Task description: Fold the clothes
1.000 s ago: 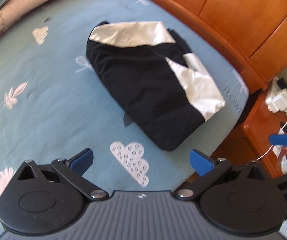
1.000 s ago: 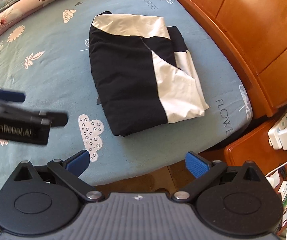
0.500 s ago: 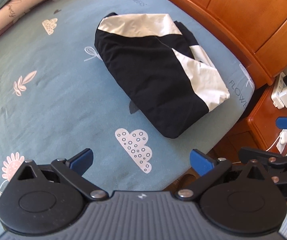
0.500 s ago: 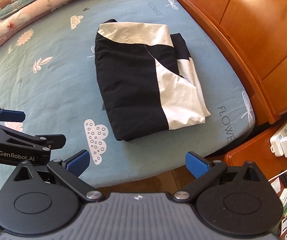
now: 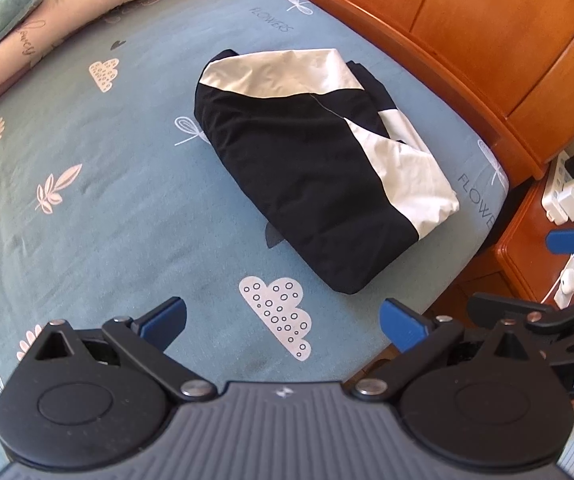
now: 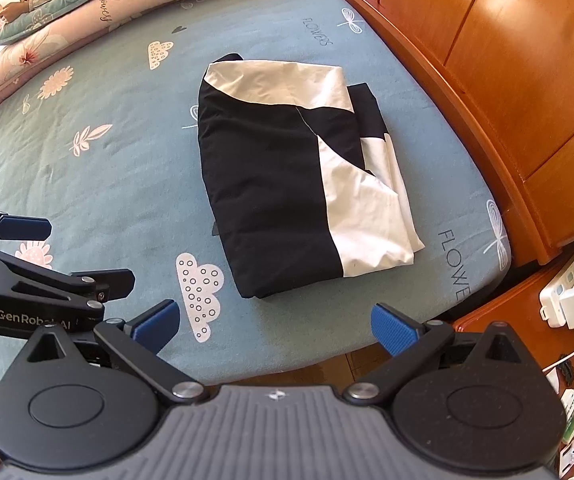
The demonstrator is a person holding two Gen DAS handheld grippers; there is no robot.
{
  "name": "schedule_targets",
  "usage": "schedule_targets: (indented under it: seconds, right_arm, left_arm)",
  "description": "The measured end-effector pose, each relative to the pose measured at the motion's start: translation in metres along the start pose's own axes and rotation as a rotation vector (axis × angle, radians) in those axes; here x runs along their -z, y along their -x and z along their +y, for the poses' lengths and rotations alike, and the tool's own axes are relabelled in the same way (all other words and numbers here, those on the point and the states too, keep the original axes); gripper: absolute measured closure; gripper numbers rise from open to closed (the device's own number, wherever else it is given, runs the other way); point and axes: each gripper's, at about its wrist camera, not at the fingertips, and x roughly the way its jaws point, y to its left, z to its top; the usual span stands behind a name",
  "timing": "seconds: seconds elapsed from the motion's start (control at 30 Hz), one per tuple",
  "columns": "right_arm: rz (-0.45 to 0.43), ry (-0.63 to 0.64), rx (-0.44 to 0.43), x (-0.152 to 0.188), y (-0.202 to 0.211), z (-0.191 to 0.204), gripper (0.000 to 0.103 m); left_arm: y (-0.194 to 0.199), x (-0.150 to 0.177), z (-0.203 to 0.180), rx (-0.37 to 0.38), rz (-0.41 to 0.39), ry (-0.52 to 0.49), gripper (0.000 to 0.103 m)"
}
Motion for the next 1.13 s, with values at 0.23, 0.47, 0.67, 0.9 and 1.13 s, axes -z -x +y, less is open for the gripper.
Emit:
schedule_targets:
  seconds: [0.23,0.47,0.67,0.9,1.13]
  right_arm:
    - [-0.009,-0.01,0.002,-0.0002,0.0007,-0.0021,0.0]
    - [-0.009,-0.012,0.001,-0.0004,-0.0005,-0.0011,0.0]
    - [-0.009,-0.009,0.014,0.0002,-0.0012,0.0012,0.0]
    - [-0.016,-0.001,0.021,0.0,-0.0002,0.002,0.0]
    - [-0.025,0.005,0.028,0.0,0.0007,0.0031,0.0]
  left_arm:
    - [0.0001,-0.0007,-0.0029,-0.013,-0.012,0.0,0.001]
    - [0.0009,-0.0004,-0.0021,-0.028,-0.022,0.0,0.001]
    - [0.0019,0.0002,-0.0015,-0.038,-0.036,-0.004,0.001]
    - [0.0065,0.0001,-0.0066,-0.071,-0.085,-0.045,0.001]
    - [0.0095,-0.0007,-0.007,-0.088,-0.122,-0.047,0.001]
